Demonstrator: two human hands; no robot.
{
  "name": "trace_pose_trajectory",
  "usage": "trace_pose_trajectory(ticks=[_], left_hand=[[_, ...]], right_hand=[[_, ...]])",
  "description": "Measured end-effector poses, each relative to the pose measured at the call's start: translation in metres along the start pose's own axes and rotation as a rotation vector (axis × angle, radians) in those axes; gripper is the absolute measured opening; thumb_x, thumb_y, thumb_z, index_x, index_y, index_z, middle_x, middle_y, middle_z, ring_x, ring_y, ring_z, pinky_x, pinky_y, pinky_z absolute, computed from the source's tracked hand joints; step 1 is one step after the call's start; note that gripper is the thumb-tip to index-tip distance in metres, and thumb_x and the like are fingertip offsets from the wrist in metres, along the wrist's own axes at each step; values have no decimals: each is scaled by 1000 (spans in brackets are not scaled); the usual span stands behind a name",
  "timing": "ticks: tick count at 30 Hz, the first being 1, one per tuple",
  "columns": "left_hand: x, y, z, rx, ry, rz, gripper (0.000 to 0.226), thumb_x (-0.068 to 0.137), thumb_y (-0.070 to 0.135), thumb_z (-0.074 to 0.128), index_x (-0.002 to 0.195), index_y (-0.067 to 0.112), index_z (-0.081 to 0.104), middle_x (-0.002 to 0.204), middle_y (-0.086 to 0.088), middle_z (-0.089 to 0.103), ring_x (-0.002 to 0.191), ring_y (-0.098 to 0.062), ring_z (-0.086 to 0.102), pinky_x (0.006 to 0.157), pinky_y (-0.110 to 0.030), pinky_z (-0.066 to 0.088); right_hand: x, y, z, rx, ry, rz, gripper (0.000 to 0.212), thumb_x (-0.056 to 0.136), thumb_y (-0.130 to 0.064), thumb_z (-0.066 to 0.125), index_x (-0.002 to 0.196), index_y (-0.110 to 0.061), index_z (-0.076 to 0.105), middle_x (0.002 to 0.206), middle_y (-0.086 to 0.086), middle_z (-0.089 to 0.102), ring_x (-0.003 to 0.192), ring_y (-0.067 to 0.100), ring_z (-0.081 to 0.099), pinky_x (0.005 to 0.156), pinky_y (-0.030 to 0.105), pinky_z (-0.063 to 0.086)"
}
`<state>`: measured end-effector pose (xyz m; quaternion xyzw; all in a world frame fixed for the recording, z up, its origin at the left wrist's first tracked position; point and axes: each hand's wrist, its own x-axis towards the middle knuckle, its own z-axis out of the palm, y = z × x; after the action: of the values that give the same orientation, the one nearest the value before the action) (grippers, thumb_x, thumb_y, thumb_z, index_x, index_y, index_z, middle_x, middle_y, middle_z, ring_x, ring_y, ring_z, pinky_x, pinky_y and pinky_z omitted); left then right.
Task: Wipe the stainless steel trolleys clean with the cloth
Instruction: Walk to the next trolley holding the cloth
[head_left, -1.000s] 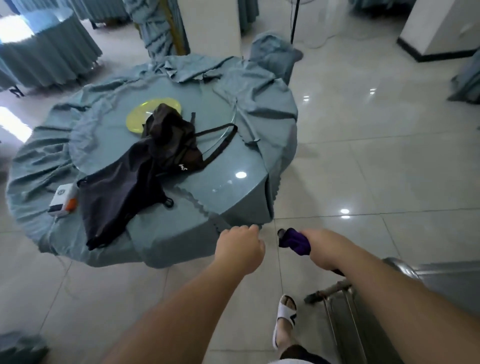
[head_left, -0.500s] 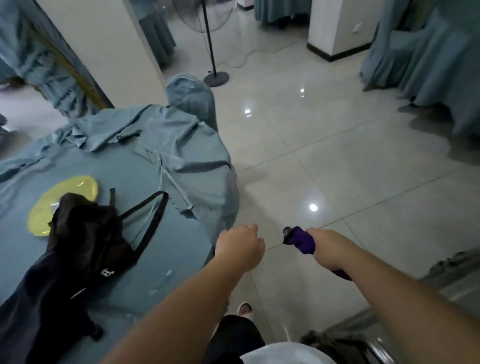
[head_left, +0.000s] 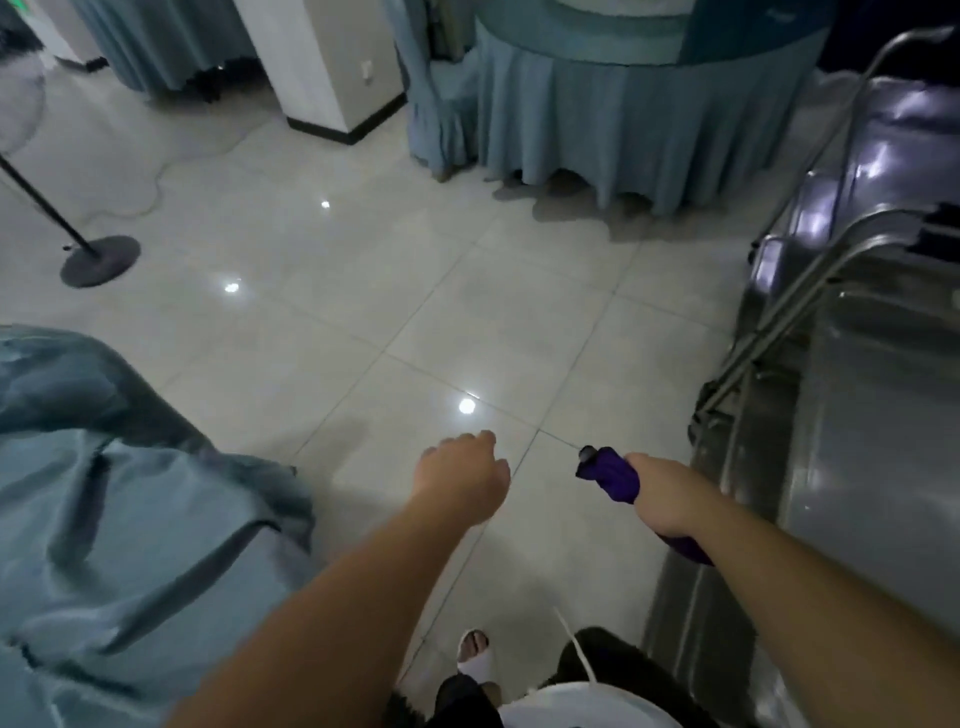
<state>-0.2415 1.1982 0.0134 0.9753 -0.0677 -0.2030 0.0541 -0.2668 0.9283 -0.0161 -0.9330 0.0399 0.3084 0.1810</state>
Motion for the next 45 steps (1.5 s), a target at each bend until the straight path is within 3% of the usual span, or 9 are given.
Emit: trace_pose_trajectory(ticks=[11,16,20,22,25,31,35,39,45], left_hand=[[179,100,-39,141,-84,328,45,105,43,38,141,20,53,129,-5,65,116,-28,61,97,-41,45],[250,157,-79,183,-92,383,45,106,42,40,143,20,52,131,-4,64,118,-28,60,96,-40,43],[303,197,-103,192,-81,430,46,105,43,41,144,21,51,132,-4,64,117,-29,61,96,-39,44],[327,213,-109,205,-95,464,47,105,43,41,146,22,51,133,-4,64,118,-29,61,97,-39,44],[370,238,-117,232,-133,528,50,106,43,40,150,22,48,138,-4,62,122,-28,60,100,-40,44],[471,289,-125,306,-229,703,52,106,45,38,153,25,44,143,-5,59,125,-29,58,101,-41,44],[539,325,-135,390,-309,848,53,107,47,38,157,27,41,146,-4,57,129,-28,56,104,-41,43],[582,368,-137,514,-365,957,51,107,45,38,155,27,42,147,-5,56,129,-28,55,102,-40,43],[592,422,-119,636,-458,1093,52,106,45,38,155,28,42,148,-6,55,129,-30,55,102,-42,44]], right_hand=[[80,101,-58,202,99,319,21,99,-11,49,81,-22,46,82,2,57,73,15,55,67,28,43],[134,136,-118,249,103,381,9,99,-9,55,103,-18,55,94,4,63,85,18,62,84,32,55],[165,161,-162,361,158,375,20,97,-1,54,89,-20,53,94,8,64,97,30,67,91,40,55],[177,171,-175,413,186,398,15,98,0,55,103,-14,59,101,12,66,100,32,67,97,44,55],[193,184,-191,459,219,454,16,99,-7,50,111,-12,59,98,10,66,88,21,64,89,36,54],[223,200,-210,629,231,639,34,103,-6,47,80,-29,40,83,-5,51,74,4,46,66,18,36],[242,192,-216,765,251,803,13,105,-6,47,104,-11,59,99,4,61,95,20,62,63,6,38],[259,169,-219,894,314,928,35,99,-11,52,133,-17,55,117,9,67,108,30,66,92,38,54],[272,165,-195,1037,322,1046,26,99,-18,54,125,-19,59,115,5,69,103,23,66,92,37,56]])
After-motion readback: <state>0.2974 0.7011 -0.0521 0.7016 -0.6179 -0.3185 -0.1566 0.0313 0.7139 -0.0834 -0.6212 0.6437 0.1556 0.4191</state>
